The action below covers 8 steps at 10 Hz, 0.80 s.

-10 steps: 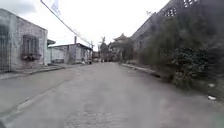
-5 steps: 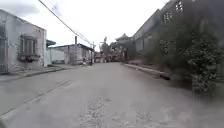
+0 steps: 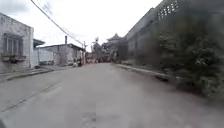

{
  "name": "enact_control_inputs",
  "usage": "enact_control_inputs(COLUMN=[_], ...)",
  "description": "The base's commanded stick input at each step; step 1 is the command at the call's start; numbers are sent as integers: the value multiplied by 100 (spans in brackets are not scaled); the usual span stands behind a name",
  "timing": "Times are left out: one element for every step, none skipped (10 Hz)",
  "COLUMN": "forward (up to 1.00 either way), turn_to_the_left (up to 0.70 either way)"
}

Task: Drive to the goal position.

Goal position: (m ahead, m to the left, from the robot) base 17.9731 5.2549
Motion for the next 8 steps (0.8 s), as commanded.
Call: enact_control_inputs(forward=[100, 100, 100, 100, 100, 100, 100, 100], turn_to_the_left=[-27, 2, 14, 14, 14, 14, 14, 14])
